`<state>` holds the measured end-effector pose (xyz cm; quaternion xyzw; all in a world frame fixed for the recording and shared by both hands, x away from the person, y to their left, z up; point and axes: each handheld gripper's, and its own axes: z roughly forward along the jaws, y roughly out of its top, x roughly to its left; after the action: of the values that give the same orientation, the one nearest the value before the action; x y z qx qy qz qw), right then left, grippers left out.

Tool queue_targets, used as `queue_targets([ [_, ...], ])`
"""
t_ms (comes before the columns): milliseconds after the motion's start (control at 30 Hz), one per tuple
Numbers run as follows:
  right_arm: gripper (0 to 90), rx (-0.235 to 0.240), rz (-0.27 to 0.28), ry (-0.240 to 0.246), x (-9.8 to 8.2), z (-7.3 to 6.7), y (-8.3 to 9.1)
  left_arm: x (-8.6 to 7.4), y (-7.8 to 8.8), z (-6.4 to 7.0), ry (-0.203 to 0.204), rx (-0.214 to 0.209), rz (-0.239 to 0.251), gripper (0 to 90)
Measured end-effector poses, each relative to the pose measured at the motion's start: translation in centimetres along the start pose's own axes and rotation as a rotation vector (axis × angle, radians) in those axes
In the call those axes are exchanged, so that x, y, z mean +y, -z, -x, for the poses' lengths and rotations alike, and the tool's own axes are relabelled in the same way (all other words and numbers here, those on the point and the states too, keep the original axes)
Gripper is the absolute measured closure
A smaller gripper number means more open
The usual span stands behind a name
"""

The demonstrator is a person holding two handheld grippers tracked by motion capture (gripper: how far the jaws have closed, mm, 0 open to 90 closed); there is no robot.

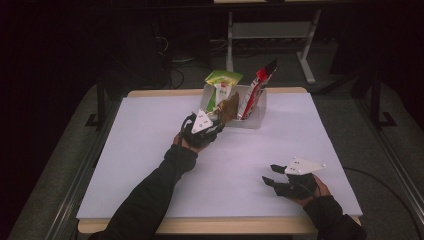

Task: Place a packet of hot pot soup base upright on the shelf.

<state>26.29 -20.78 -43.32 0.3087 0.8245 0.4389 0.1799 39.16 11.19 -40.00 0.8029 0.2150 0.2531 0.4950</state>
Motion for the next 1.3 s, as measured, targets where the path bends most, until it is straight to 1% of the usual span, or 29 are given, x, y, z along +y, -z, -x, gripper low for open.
queue_targets([
  [33,48.2,-0.005,0.002,0.007,0.0,0.0,0.1,-0.2,0.4,-0.1,0.006,-0.002,0.001,72.1],
  [100,48.9,-0.02,0.004,0.022,0.1,-0.1,0.2,-0.4,1.1,-0.1,-0.003,-0.004,-0.003,70.6],
  [200,49.9,-0.033,0.008,0.033,0.2,-0.1,0.3,-0.8,2.1,-0.2,-0.002,-0.01,-0.004,68.9],
  [433,51.1,-0.059,0.003,0.072,0.3,-0.1,0.6,-1.4,4.6,-0.3,-0.014,-0.022,-0.004,64.5],
  [567,50.7,-0.066,0.003,0.08,0.4,0.0,0.8,-2.0,5.8,-0.3,-0.023,-0.032,-0.015,61.6],
  [667,49.9,-0.077,-0.002,0.091,0.4,0.0,0.9,-2.6,6.7,-0.4,-0.026,-0.031,-0.025,58.7],
  [767,48.5,-0.076,-0.012,0.098,0.5,0.0,0.8,-3.2,7.5,-0.5,-0.027,-0.031,-0.033,56.2],
  [900,47.9,-0.079,-0.032,0.11,0.3,-0.1,0.6,-3.9,8.6,-0.7,-0.046,-0.026,-0.05,53.6],
  [967,47.4,-0.087,-0.04,0.122,0.2,-0.3,0.5,-4.3,9.2,-0.7,-0.038,-0.028,-0.05,52.4],
  [1067,46.7,-0.09,-0.042,0.13,0.2,-0.4,0.5,-4.7,10.1,-0.9,-0.051,-0.021,-0.06,50.7],
  [1100,46.7,-0.089,-0.042,0.133,0.2,-0.4,0.5,-4.9,10.3,-0.9,-0.043,-0.019,-0.061,50.4],
  [1200,45.7,-0.092,-0.046,0.14,0.0,-0.5,0.8,-5.4,10.9,-1.1,-0.039,-0.015,-0.068,48.0],
  [1300,44.1,-0.101,-0.04,0.134,-0.3,-0.3,1.1,-5.9,11.5,-1.2,-0.034,-0.016,-0.069,45.8],
])
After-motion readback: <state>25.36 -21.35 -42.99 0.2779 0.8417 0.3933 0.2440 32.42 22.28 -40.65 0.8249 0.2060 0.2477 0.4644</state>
